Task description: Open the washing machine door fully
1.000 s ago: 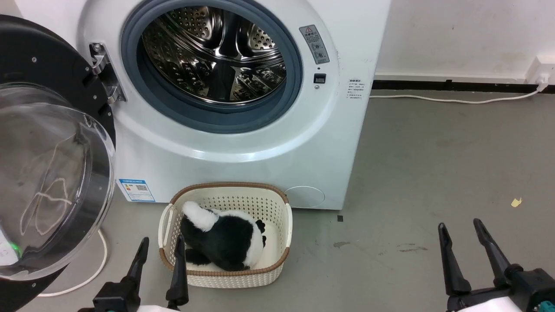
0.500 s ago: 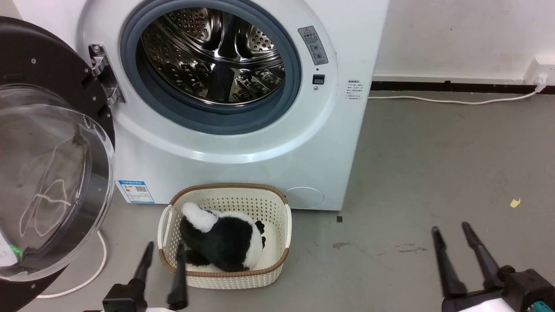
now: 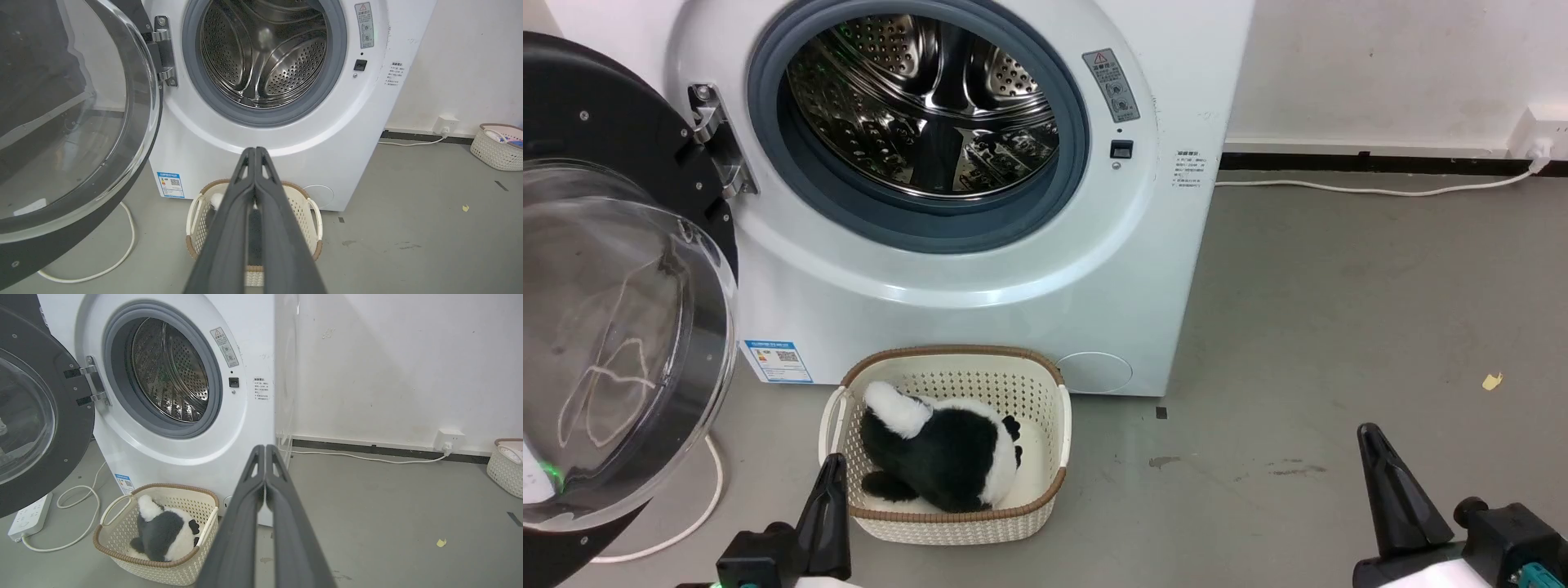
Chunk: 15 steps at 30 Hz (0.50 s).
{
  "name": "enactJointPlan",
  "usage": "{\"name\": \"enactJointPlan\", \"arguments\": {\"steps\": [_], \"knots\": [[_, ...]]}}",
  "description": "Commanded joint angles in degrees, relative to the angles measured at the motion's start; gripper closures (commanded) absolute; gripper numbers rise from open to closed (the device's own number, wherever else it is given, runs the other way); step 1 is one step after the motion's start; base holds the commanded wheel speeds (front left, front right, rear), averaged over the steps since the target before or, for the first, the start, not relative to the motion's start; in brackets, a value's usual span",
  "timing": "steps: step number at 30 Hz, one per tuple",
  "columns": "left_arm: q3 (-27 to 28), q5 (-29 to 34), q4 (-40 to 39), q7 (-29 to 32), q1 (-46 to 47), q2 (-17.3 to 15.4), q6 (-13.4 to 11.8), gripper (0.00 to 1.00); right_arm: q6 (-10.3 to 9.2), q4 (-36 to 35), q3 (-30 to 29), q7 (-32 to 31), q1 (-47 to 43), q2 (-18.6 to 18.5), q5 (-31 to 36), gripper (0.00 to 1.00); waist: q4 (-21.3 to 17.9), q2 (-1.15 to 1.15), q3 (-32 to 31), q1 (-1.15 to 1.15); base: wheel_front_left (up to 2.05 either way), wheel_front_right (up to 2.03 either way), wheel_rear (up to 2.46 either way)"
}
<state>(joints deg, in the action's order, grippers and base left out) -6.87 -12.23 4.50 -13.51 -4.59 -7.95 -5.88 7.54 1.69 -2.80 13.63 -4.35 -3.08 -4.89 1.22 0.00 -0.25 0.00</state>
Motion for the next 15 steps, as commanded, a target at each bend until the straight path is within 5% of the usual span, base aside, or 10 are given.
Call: {"name": "enactJointPlan", "arguments": {"steps": [1,15], "knots": [[0.2,0.5,-0.2,0.4,0.5,0.3,0.2,1.00,-0.01,-0.2,0.2,-0.4,0.4,0.0,0.3,1.00,0.0,0.00,0.0,0.00,0.00,0.00,0.00],[1.0,2.0,-0.8,2.0,1.0,0.9,0.9,1.00,-0.01,-0.3,0.5,-2.0,0.9,0.0,0.9,1.00,-0.2,0.00,0.0,0.00,0.00,0.00,0.00]]}}
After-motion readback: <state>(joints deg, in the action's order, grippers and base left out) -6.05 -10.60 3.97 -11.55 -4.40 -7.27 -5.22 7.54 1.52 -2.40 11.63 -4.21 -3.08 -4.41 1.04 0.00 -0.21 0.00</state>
